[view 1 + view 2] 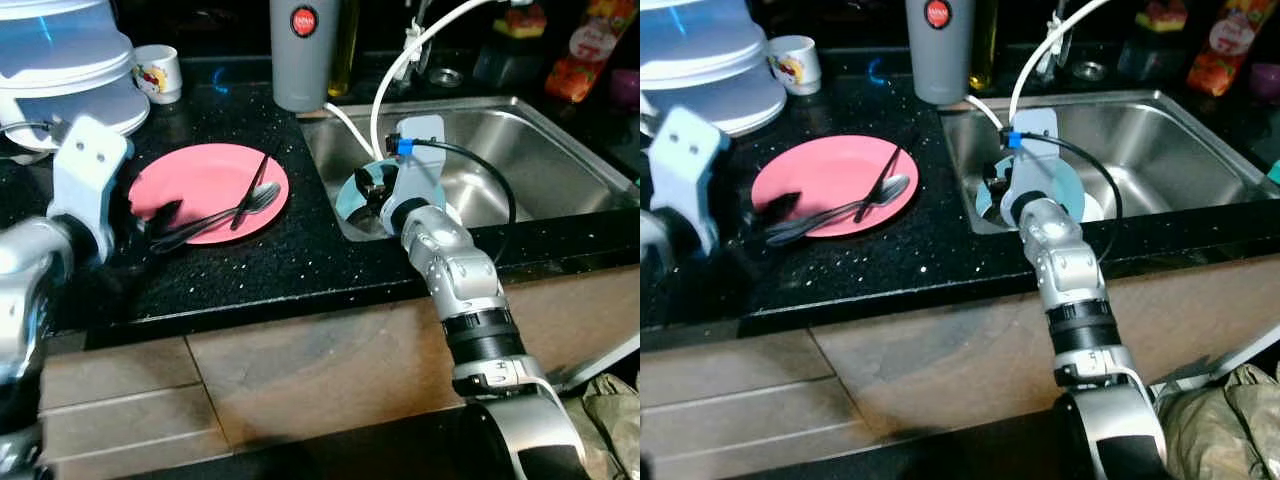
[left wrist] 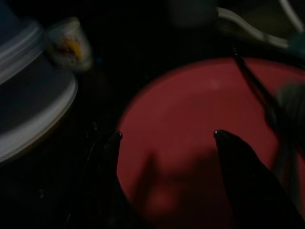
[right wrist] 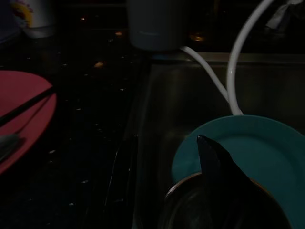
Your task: Kitchen organization
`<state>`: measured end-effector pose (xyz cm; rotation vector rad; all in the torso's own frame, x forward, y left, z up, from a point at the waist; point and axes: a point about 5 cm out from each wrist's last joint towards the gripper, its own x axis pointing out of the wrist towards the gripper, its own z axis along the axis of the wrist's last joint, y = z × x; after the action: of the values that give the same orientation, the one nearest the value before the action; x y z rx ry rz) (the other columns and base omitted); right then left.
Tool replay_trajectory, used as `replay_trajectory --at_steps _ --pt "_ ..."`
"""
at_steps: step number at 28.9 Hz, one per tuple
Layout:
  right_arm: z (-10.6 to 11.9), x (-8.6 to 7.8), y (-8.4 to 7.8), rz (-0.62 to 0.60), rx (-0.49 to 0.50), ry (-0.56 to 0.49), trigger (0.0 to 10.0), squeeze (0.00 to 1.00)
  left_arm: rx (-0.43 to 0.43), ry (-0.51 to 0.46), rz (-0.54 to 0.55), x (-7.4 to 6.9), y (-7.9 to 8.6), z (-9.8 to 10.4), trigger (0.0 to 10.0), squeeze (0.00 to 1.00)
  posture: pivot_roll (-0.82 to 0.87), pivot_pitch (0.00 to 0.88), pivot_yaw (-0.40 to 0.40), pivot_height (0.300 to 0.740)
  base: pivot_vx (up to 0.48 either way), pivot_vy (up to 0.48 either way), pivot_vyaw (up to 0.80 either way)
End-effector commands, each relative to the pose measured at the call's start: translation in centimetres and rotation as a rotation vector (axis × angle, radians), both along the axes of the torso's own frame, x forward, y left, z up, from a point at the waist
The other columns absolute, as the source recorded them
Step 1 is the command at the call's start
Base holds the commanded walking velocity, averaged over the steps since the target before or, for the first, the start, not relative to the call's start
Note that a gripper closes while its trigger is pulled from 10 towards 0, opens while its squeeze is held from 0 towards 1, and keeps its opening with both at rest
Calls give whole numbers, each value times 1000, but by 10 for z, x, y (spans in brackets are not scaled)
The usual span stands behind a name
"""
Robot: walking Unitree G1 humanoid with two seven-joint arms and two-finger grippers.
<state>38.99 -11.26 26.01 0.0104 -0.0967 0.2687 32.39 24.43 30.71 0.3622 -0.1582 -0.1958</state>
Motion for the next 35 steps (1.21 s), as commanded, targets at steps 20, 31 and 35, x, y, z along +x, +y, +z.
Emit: replay_trajectory --at_steps 20,31,35 --pt "-6 -6 -5 -16 -26 12 10000 0 -36 262 -143 74 -73 -42 10000 0 65 145 -21 740 0 0 0" --pt "-3 -5 -1 -10 -13 11 10000 0 -64 349 -165 75 -73 -49 10000 0 69 148 -15 740 0 0 0" --pt "-3 -4 -3 -16 3 21 10000 0 -80 358 -163 76 -71 -44 3725 0 73 147 -12 740 0 0 0"
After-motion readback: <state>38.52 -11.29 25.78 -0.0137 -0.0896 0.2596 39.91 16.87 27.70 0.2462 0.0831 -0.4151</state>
